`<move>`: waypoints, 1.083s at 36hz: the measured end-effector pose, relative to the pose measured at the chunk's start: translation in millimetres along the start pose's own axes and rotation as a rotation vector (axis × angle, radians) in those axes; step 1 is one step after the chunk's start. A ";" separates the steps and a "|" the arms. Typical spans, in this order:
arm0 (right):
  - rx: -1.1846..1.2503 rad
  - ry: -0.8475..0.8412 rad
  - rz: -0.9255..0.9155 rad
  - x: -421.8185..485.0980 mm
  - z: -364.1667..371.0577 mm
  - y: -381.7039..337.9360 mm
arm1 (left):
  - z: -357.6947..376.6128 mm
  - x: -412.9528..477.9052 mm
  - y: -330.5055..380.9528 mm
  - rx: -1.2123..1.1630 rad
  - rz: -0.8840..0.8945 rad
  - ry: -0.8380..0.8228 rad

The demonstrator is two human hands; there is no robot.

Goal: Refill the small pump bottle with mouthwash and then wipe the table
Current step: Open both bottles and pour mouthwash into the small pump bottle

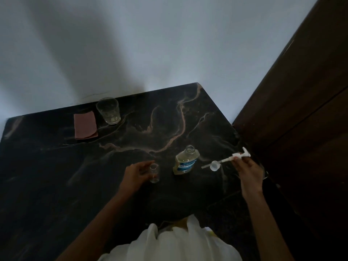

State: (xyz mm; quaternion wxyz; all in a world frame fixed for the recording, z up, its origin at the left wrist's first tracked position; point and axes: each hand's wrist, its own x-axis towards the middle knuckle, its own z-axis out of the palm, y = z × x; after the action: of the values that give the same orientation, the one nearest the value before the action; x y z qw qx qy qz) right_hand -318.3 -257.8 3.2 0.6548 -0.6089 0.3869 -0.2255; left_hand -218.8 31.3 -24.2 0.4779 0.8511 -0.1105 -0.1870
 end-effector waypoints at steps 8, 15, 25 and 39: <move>0.020 0.026 0.222 14.7 -16.7 69.3 | 1.7 -0.8 1.7 0.012 0.016 0.005; 0.000 0.061 0.266 25.1 -14.9 84.6 | 1.8 -0.3 1.8 0.037 0.018 0.012; -0.102 0.052 0.226 37.8 -12.5 94.3 | 0.6 0.9 -3.0 0.023 0.014 -0.020; -0.244 0.088 0.210 41.7 -12.3 105.6 | 3.0 1.8 -6.6 0.011 0.019 -0.018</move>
State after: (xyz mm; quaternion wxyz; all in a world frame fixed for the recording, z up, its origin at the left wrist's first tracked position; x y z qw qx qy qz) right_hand -321.5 -280.9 -108.6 0.5783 -0.6296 0.5013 -0.1336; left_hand -218.4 31.7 -31.7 0.4740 0.8509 -0.1238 -0.1897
